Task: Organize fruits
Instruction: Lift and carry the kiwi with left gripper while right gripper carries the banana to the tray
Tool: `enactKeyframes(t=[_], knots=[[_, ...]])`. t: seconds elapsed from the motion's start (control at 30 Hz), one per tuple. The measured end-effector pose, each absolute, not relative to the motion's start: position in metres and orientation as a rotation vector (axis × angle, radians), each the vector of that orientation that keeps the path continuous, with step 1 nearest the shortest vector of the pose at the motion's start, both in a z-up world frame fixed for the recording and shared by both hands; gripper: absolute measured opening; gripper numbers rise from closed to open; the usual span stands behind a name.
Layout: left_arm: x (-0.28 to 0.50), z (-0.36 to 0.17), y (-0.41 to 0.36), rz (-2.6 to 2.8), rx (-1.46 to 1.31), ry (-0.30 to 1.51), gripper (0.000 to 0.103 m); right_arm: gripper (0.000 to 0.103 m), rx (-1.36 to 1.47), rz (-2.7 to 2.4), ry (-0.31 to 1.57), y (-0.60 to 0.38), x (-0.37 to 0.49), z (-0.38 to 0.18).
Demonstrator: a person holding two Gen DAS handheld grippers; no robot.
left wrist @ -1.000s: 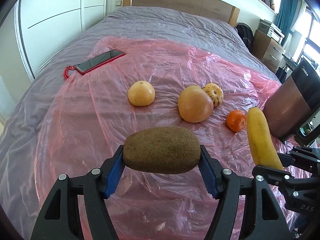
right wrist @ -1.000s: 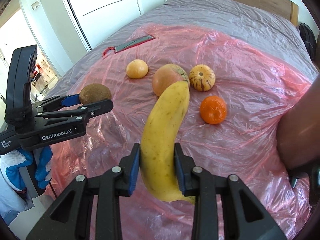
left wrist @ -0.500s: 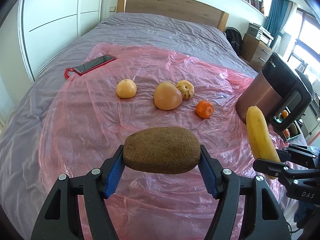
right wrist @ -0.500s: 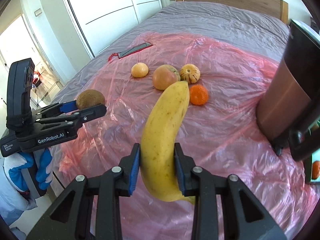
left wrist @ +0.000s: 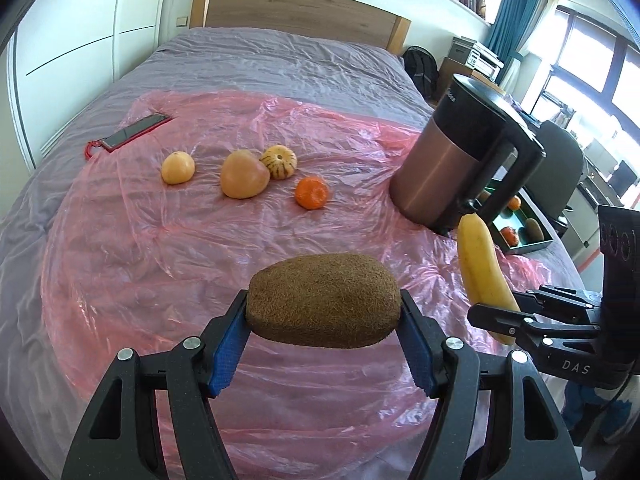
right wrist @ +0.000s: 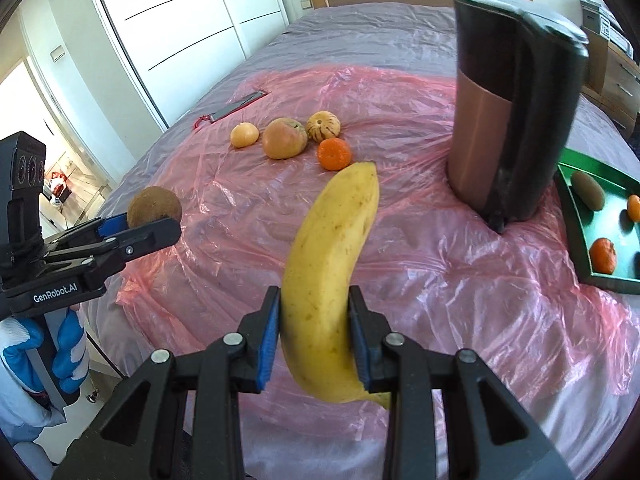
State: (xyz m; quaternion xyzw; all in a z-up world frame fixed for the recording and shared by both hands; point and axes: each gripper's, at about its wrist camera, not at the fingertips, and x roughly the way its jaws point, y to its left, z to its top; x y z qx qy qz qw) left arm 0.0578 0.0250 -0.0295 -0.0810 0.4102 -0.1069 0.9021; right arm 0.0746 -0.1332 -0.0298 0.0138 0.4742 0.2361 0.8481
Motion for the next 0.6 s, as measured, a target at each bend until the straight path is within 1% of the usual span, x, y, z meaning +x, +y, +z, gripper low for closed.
enactKeyframes(t=[0.6], knots=[[0.056,-0.005,-0.122,-0.468,-0.048,0.87,0.064,0.015,0.158,0.249,0.978,-0.29,0.047,-0.036]])
